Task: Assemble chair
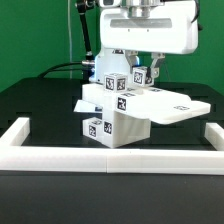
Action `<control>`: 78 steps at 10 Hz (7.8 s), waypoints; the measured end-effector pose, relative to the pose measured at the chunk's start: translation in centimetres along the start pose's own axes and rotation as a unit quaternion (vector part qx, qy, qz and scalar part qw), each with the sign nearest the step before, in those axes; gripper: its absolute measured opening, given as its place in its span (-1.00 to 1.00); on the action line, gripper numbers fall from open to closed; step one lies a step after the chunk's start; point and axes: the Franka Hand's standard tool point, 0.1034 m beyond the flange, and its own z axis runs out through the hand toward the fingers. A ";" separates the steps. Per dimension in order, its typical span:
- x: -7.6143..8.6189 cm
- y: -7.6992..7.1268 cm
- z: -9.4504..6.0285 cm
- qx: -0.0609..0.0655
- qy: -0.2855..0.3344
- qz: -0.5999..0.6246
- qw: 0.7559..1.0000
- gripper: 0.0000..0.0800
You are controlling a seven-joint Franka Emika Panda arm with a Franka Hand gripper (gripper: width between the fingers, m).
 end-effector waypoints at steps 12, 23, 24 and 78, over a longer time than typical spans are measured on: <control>-0.7 -0.5 0.0 0.006 -0.005 -0.138 0.990 0.62; -0.3 -0.3 0.0 0.003 0.002 -0.511 0.860 0.40; -0.3 -0.3 0.0 0.003 0.002 -0.510 0.860 0.40; -1.4 -0.8 0.3 0.015 -0.007 -0.281 0.960 -0.28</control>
Offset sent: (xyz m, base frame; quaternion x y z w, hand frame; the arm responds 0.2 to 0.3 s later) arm 0.0000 0.0000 0.0000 0.0000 0.0000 0.2571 0.9664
